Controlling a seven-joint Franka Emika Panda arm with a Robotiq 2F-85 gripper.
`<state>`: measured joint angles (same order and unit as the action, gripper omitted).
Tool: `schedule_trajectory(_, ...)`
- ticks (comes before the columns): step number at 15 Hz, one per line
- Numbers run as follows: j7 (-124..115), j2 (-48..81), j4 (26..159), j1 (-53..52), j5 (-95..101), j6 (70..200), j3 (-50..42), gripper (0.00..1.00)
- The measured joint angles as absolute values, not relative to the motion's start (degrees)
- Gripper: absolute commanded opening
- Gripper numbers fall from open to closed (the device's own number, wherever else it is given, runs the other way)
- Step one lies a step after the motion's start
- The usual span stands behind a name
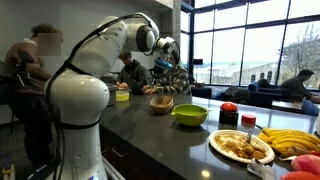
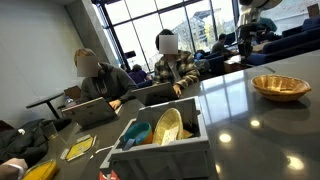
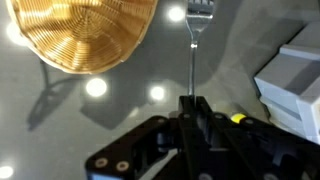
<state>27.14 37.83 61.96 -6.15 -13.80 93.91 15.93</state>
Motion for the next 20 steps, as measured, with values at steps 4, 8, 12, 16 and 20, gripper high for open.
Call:
schedule_trajectory(4,33.0,37.2,62.0,-2.1,-23.6,98.3,18.4,0.03)
schedule_trajectory(8,43.7,37.2,62.8,4.0,-34.0,100.0,20.5,0.03)
schedule_trajectory(12,57.3,36.1,64.3,11.7,-42.4,95.4,20.4,0.03)
schedule_trajectory(16,68.7,34.0,66.1,17.4,-45.3,86.3,14.4,0.03)
schedule_trajectory(20,77.2,33.1,67.8,20.4,-48.7,82.5,9.0,0.03)
